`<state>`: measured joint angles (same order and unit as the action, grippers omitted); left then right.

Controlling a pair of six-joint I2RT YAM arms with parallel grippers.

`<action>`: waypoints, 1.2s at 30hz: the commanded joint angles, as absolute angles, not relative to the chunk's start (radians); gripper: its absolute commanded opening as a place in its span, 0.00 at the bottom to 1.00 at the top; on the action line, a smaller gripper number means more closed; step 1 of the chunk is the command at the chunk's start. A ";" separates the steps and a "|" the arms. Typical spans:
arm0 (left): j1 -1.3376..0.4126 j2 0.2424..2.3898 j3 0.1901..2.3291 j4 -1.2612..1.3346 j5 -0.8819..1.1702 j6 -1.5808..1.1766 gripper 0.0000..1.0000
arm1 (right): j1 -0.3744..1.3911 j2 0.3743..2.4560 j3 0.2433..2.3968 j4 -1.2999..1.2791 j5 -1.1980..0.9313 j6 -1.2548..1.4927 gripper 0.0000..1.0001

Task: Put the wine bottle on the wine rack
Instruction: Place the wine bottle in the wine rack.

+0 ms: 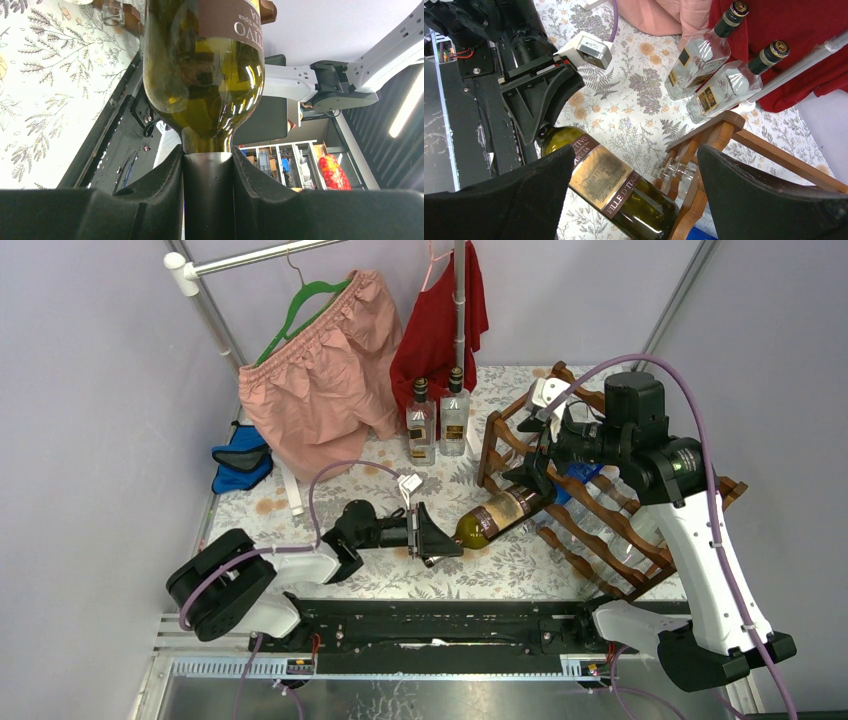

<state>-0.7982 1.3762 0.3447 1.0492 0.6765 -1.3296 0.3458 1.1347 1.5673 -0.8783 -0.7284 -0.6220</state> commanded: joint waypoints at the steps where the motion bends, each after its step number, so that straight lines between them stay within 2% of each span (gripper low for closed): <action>1: -0.807 1.385 0.401 1.271 0.676 -1.298 0.00 | 0.338 1.117 1.565 -0.853 -0.770 -0.610 1.00; 22: -0.823 1.581 0.528 1.339 0.619 -1.258 0.00 | 0.332 1.114 1.554 -0.851 -0.778 -0.612 1.00; 36: -0.840 1.770 0.692 1.379 0.565 -1.231 0.00 | 0.330 1.117 1.548 -0.850 -0.781 -0.611 1.00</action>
<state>-0.8352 1.7588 0.6048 1.1782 0.6163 -1.2793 0.3389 1.1320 1.5486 -0.8783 -0.7532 -0.6224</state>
